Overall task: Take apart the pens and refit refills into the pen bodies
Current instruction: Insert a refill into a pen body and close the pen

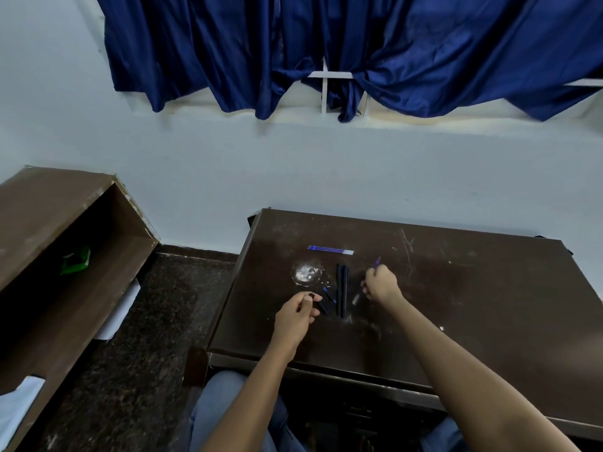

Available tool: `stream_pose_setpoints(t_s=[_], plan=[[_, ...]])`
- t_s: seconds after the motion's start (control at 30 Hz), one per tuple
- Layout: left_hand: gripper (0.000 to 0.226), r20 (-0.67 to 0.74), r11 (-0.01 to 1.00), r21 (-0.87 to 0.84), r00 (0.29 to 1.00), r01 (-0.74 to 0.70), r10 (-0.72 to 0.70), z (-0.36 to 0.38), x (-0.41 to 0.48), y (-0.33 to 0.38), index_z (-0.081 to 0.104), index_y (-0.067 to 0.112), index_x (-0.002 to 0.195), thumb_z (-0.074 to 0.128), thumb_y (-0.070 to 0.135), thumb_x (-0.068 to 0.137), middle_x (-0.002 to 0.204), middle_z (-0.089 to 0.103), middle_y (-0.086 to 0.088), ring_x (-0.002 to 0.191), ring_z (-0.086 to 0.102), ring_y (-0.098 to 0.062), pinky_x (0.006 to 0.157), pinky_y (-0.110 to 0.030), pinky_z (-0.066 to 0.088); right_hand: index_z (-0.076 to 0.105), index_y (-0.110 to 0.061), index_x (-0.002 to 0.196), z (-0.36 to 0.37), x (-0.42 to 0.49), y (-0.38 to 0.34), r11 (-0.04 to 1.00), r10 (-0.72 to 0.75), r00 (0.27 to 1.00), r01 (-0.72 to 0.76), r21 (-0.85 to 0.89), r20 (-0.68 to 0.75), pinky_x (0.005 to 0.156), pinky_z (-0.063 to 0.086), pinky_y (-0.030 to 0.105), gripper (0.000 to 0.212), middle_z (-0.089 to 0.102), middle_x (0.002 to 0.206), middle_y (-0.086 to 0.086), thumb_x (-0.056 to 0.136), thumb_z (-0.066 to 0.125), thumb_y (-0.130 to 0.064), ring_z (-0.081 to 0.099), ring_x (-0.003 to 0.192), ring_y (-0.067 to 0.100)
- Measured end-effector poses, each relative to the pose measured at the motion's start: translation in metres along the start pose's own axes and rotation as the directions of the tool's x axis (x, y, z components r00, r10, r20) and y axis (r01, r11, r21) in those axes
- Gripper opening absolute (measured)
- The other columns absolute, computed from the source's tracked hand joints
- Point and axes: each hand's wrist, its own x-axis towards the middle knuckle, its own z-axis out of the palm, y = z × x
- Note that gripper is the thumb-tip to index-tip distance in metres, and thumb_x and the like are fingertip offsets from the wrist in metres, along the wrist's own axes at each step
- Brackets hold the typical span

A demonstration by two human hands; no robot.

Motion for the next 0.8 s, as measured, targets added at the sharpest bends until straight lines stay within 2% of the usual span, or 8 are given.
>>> stream_pose_setpoints(t_s=[0.07, 0.2, 0.3, 0.43, 0.57, 0.7, 0.8], plan=[[0.029, -0.002, 1.000, -0.014, 1.000, -0.012, 0.012, -0.002, -0.006, 0.006, 0.067, 0.025, 0.100, 0.038, 0.026, 0.102, 0.088, 0.065, 0.003, 0.078, 0.057, -0.004, 0.063, -0.017, 0.039, 0.041, -0.004, 0.086, -0.003, -0.014, -0.024, 0.968, -0.090, 0.995, 0.095, 0.234, -0.031, 0.041, 0.046, 0.020, 0.016, 0.061, 0.076, 0.017, 0.099, 0.033, -0.010, 0.056, 0.044, 0.013], [0.031, 0.001, 0.999, -0.045, 1.000, -0.025, 0.026, -0.003, -0.017, 0.017, 0.068, 0.024, 0.101, 0.037, 0.026, 0.101, 0.087, 0.064, 0.005, 0.077, 0.055, -0.003, 0.063, -0.019, 0.039, 0.039, -0.011, 0.082, -0.010, -0.046, -0.062, 0.856, -0.333, 0.940, 0.332, 0.397, -0.070, 0.043, 0.047, 0.018, 0.022, 0.061, 0.073, 0.010, 0.103, 0.032, -0.014, 0.055, 0.043, 0.009], [0.030, 0.001, 0.997, -0.054, 0.999, -0.050, 0.050, -0.005, -0.024, 0.022, 0.068, 0.026, 0.100, 0.038, 0.027, 0.101, 0.087, 0.064, 0.005, 0.078, 0.055, -0.003, 0.064, -0.019, 0.040, 0.040, -0.012, 0.083, -0.013, -0.068, -0.077, 0.822, -0.449, 0.893, 0.430, 0.374, -0.039, 0.049, 0.050, 0.022, 0.021, 0.063, 0.074, 0.015, 0.102, 0.032, -0.014, 0.058, 0.046, 0.013], [0.030, -0.005, 0.993, -0.080, 0.996, -0.092, 0.092, -0.008, -0.035, 0.028, 0.068, 0.028, 0.100, 0.038, 0.028, 0.101, 0.086, 0.064, 0.006, 0.077, 0.055, -0.002, 0.067, -0.020, 0.041, 0.042, -0.011, 0.087, -0.013, -0.088, -0.080, 0.804, -0.529, 0.849, 0.504, 0.317, -0.007, 0.060, 0.056, 0.037, 0.017, 0.066, 0.081, 0.024, 0.101, 0.033, -0.013, 0.062, 0.056, 0.025], [0.030, -0.008, 0.989, -0.089, 0.993, -0.115, 0.115, -0.013, -0.047, 0.034, 0.068, 0.029, 0.100, 0.038, 0.030, 0.101, 0.084, 0.064, 0.007, 0.076, 0.055, -0.002, 0.066, -0.019, 0.041, 0.043, -0.003, 0.101, -0.011, -0.104, -0.078, 0.800, -0.554, 0.833, 0.530, 0.279, 0.006, 0.059, 0.057, 0.032, 0.014, 0.067, 0.086, 0.016, 0.101, 0.033, -0.013, 0.063, 0.059, 0.023], [0.030, 0.003, 0.989, -0.083, 0.992, -0.122, 0.122, -0.018, -0.056, 0.031, 0.068, 0.027, 0.103, 0.038, 0.029, 0.102, 0.083, 0.063, 0.007, 0.071, 0.053, -0.001, 0.059, -0.015, 0.038, 0.044, -0.001, 0.105, -0.010, -0.116, -0.074, 0.791, -0.566, 0.824, 0.541, 0.285, 0.005, 0.061, 0.058, 0.035, 0.017, 0.068, 0.087, 0.016, 0.101, 0.034, -0.013, 0.063, 0.060, 0.024], [0.029, 0.023, 0.991, -0.058, 0.992, -0.119, 0.121, -0.022, -0.062, 0.025, 0.068, 0.028, 0.103, 0.039, 0.030, 0.101, 0.084, 0.064, 0.006, 0.073, 0.053, -0.002, 0.061, -0.016, 0.038, 0.045, 0.000, 0.105, -0.007, -0.125, -0.071, 0.789, -0.572, 0.820, 0.545, 0.283, 0.016, 0.060, 0.057, 0.032, 0.015, 0.068, 0.086, 0.014, 0.100, 0.036, -0.011, 0.063, 0.061, 0.023]])
